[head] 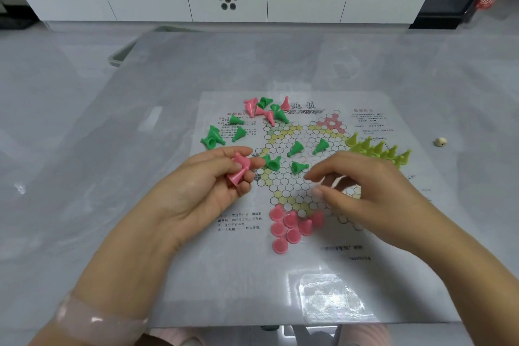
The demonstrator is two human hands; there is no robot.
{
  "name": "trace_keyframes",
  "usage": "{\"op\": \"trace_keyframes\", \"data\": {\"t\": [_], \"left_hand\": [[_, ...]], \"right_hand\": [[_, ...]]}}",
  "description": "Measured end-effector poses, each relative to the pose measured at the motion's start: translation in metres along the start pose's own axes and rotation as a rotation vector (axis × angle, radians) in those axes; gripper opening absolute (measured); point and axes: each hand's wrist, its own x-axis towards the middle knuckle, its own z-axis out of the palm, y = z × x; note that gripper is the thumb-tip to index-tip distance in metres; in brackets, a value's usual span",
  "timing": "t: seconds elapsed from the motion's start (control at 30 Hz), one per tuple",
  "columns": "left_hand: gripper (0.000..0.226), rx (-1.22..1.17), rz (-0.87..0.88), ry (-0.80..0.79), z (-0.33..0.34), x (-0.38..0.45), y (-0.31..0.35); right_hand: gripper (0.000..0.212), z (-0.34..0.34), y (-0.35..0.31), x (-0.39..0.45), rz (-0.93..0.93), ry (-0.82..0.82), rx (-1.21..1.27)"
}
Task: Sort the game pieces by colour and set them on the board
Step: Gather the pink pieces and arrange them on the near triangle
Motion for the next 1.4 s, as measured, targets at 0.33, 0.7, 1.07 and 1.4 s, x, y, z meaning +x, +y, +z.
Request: {"op": "trace_keyframes", "data": {"t": [0.33,0.7,1.07,1.4], "left_hand": [[0.013,0.477,0.064,-0.217,0.001,-0.01,-0.003],[0.021,0.681,0.119,-0.281,0.0,-0.011,-0.005],[0.018,0.724,0.112,-0.291,0.001,-0.013,-0.007],[0.03,0.418,0.124,-0.118,0.0,-0.012,-0.001]], "right_hand": [[0.013,0.021,-0.024,0.022,0.004,0.067,0.168],[0.011,0.023,-0.024,0.025,0.072,0.048,0.329],[0.008,0.023,-0.026,0.026,0.119,0.032,0.333],[0.014,0.001,-0.003,0.02,0.161,0.08,0.23]]}}
